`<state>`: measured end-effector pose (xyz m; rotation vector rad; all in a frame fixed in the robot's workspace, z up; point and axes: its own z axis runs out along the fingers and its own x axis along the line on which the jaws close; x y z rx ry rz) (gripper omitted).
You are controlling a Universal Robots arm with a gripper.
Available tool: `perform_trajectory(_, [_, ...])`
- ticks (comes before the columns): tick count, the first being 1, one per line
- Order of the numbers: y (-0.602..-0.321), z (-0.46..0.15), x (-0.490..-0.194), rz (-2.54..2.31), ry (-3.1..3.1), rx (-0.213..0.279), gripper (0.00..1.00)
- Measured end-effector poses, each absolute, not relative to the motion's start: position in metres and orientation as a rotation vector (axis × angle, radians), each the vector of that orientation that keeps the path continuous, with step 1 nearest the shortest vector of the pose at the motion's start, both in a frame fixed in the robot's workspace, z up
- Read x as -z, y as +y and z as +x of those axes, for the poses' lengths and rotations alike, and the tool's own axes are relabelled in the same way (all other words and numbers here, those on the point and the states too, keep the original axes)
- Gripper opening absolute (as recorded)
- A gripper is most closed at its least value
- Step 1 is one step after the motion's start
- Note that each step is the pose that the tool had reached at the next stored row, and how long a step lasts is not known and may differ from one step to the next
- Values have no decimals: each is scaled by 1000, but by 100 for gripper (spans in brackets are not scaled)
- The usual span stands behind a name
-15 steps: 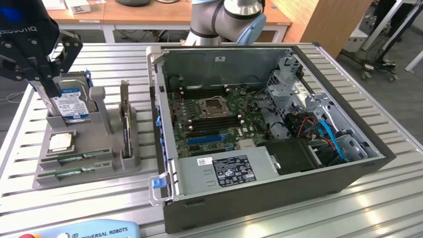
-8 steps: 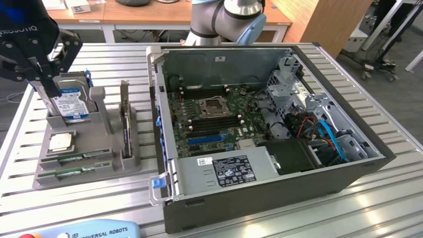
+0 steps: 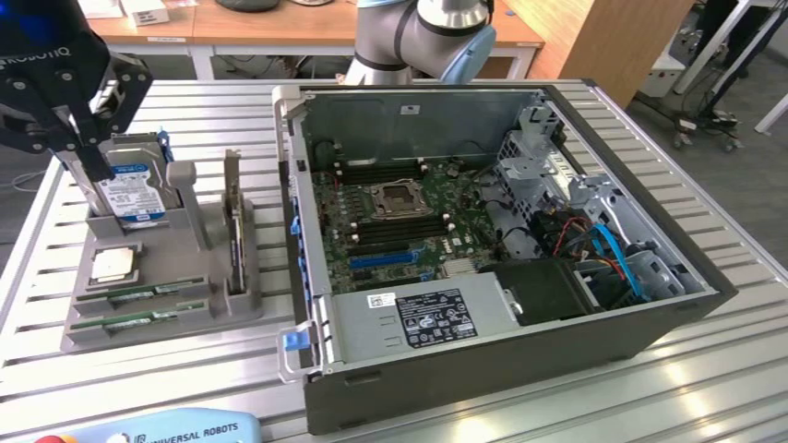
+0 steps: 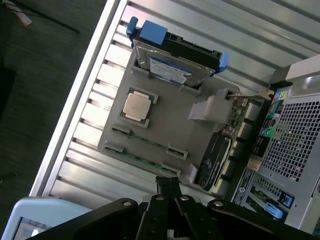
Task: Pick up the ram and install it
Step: 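Pick up the ram and move it above insertion slot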
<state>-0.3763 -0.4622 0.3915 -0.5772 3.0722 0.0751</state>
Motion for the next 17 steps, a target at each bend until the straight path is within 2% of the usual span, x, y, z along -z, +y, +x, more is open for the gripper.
perform_trajectory(17, [-462, -376, -392, -833, 3017, -75, 10])
